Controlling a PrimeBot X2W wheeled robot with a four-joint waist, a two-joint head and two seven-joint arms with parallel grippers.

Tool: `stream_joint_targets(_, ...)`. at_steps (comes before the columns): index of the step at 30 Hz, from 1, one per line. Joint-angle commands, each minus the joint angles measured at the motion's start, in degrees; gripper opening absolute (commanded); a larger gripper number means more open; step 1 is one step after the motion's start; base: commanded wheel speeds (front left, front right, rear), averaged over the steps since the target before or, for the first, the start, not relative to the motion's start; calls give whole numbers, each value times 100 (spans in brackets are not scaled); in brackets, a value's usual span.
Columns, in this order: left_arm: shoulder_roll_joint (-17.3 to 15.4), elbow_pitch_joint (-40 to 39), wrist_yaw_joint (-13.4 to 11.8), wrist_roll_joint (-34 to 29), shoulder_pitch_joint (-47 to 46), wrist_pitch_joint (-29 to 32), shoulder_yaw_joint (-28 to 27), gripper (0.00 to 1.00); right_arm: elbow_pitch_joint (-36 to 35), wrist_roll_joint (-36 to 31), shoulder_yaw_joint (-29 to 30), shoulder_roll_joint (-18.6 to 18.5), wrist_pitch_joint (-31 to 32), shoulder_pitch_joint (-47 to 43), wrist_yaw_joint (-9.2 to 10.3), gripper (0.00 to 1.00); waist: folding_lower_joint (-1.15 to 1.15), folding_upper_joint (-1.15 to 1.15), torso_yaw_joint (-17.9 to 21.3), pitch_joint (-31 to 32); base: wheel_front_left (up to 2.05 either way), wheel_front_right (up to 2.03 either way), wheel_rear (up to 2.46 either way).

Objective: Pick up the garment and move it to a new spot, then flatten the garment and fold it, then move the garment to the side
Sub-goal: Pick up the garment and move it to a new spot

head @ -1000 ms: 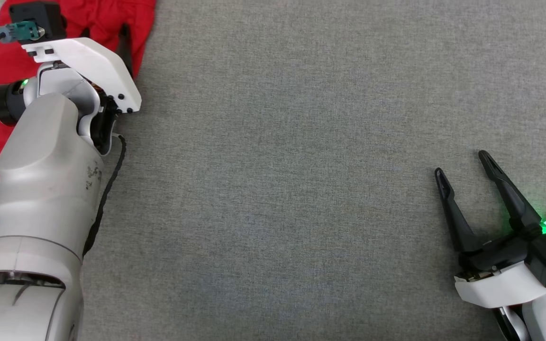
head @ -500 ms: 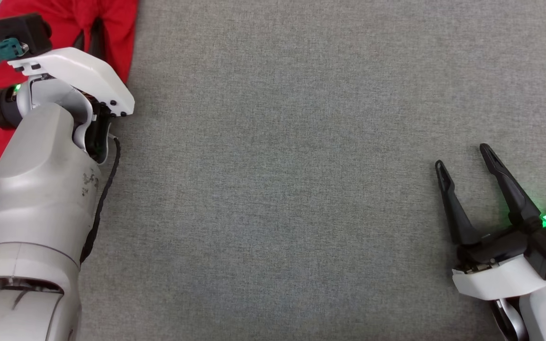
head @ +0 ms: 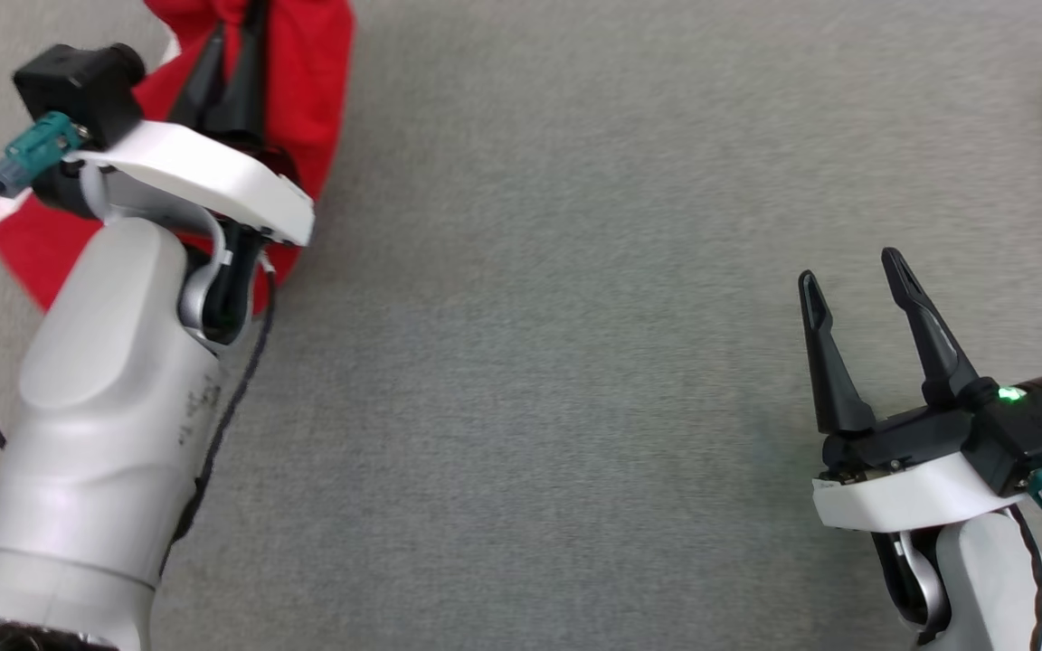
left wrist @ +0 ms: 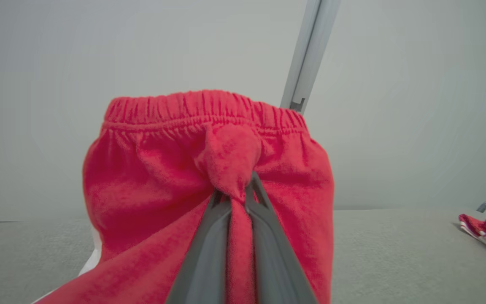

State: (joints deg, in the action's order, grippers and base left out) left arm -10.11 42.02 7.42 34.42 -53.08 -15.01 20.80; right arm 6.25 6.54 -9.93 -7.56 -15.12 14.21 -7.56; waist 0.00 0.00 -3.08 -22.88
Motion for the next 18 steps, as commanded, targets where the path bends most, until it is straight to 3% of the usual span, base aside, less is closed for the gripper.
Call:
stream_joint_targets(1, -1, -229, 2, 65, 85, -19, 92, 0, 20, 13, 36, 5, -2, -58, 15, 100, 0, 0, 330, 356, 0, 0, 0)
stream_joint_targets(12, -256, -2504, 3, 705, 1399, -13, 1114, 0, 67, 99, 138, 221, -3, -204, 14, 100, 0, 0, 1127, 1089, 0, 0, 0)
stream_joint_targets(18, -543, -2640, 3, 462, 2410, -11, 2051, 0, 74, 110, 183, 245, -3, -355, 14, 100, 0, 0, 1198, 1217, 0, 0, 0)
